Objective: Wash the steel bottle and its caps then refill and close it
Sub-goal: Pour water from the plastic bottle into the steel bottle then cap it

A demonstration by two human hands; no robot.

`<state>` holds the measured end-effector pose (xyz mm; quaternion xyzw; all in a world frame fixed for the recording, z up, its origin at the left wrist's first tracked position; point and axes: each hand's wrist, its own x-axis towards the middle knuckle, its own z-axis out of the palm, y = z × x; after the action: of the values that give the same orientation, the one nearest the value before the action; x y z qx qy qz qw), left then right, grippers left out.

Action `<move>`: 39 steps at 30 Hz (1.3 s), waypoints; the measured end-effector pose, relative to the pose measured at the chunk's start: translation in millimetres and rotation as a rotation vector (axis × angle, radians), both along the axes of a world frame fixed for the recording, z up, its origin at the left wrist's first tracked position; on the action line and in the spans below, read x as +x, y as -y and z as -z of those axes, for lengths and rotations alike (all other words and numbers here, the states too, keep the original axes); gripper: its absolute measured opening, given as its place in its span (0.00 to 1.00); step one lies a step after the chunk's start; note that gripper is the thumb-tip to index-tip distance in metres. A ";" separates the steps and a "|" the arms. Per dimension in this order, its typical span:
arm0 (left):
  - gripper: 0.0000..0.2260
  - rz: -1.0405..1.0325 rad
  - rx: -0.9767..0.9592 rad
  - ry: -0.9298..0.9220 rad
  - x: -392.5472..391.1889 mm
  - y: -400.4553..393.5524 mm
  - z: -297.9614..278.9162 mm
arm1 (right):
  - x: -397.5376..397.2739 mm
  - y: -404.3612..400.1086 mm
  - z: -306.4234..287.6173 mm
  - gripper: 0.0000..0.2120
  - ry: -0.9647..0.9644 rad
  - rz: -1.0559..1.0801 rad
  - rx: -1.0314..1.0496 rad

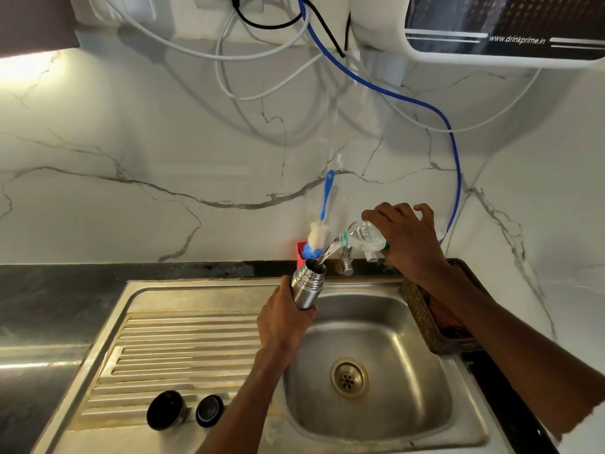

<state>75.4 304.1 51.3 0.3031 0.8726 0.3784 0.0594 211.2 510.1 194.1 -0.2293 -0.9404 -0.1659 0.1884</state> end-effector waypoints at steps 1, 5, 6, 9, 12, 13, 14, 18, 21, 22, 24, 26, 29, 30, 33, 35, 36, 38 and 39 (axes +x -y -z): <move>0.31 0.000 0.002 0.001 0.3 -0.7 -0.2 | 0.1 -0.5 -1.0 0.41 -0.001 0.003 0.001; 0.30 0.003 0.007 0.016 0.9 0.0 0.2 | -0.6 0.6 -1.7 0.39 -0.012 0.000 0.007; 0.30 0.001 0.008 0.018 0.4 0.2 0.2 | -1.1 0.7 -1.9 0.40 -0.013 -0.004 0.010; 0.30 -0.003 0.003 0.022 -0.2 1.3 1.3 | -2.1 0.5 -1.2 0.40 -0.017 -0.011 0.014; 0.29 -0.006 0.005 0.025 0.2 1.9 1.7 | -2.2 0.3 -0.2 0.40 -0.021 -0.014 0.022; 0.29 -0.006 0.008 0.026 0.3 1.9 1.7 | -2.3 -0.1 0.0 0.41 -0.021 -0.011 0.022; 0.29 -0.006 0.011 0.025 0.4 1.7 1.8 | -2.4 -0.3 -0.1 0.41 -0.017 -0.006 0.021; 0.29 -0.006 0.011 0.024 0.7 0.8 3.3 | -2.1 -0.5 -1.8 0.40 -0.004 0.017 0.021; 0.30 -0.010 0.006 0.023 1.1 -0.4 4.7 | -1.2 -0.8 -2.8 0.40 -0.003 0.024 0.020; 0.30 -0.011 0.004 0.022 1.4 -0.6 4.9 | -0.9 -0.5 -3.0 0.41 0.000 0.026 0.020; 0.29 -0.015 -0.001 0.020 1.7 -0.8 5.2 | -0.8 -0.9 -2.2 0.40 -0.001 0.023 0.021; 0.29 -0.019 -0.003 0.020 1.9 -1.1 5.1 | -0.7 -1.1 -1.7 0.40 -0.006 0.018 0.020; 0.29 -0.019 -0.009 0.017 2.1 -1.3 4.7 | -0.5 -0.7 -1.5 0.41 -0.009 0.017 0.024; 0.29 -0.019 -0.011 0.015 2.1 -1.3 4.9 | -0.5 -0.4 -1.7 0.41 -0.008 0.018 0.028; 0.29 -0.021 -0.015 0.016 2.6 -1.0 5.1 | -0.4 -0.2 -2.7 0.42 -0.002 0.022 0.025; 0.29 -0.022 -0.015 0.017 2.5 -0.9 5.0 | -0.7 0.3 -3.5 0.43 0.004 0.026 0.023; 0.29 -0.022 -0.015 0.018 2.7 -0.9 4.8 | -0.8 0.5 -3.5 0.43 0.006 0.026 0.020; 0.29 -0.021 -0.017 0.020 3.2 -0.6 4.2 | -1.4 0.6 -4.1 0.43 0.005 0.021 0.021; 0.29 -0.021 -0.019 0.021 3.5 -0.6 4.1 | -1.7 0.2 -4.4 0.42 0.005 0.019 0.021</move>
<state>78.9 304.7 47.2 0.2893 0.8786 0.3738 0.0676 209.5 510.0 198.5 -0.2361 -0.9368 -0.1780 0.1870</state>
